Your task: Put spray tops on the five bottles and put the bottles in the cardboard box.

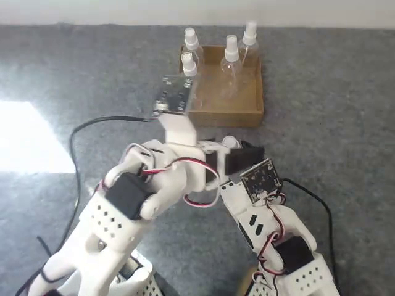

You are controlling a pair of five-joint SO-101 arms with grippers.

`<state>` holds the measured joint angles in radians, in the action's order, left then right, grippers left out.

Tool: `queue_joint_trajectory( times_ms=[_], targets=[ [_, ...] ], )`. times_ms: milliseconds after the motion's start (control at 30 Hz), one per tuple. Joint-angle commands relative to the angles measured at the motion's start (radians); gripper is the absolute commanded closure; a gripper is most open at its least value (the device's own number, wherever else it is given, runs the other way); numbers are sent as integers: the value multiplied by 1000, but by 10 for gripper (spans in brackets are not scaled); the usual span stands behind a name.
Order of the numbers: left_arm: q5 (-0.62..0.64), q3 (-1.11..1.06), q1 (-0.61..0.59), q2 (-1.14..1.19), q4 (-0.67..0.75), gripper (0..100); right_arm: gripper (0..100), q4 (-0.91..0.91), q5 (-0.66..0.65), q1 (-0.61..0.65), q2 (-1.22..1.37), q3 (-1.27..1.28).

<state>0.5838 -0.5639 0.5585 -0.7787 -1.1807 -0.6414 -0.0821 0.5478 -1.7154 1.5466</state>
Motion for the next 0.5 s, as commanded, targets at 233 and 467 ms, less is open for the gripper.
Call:
queue_joint_trajectory(
  times_ms=[233, 467],
  targets=[
    [-20, -1, -155, -150, 9, 646, 907, 21, -3, -21, -22, -29],
    [-38, -15, -311, -304, -100, 646, 907, 21, -3, -24, -22, -29]
  ],
)
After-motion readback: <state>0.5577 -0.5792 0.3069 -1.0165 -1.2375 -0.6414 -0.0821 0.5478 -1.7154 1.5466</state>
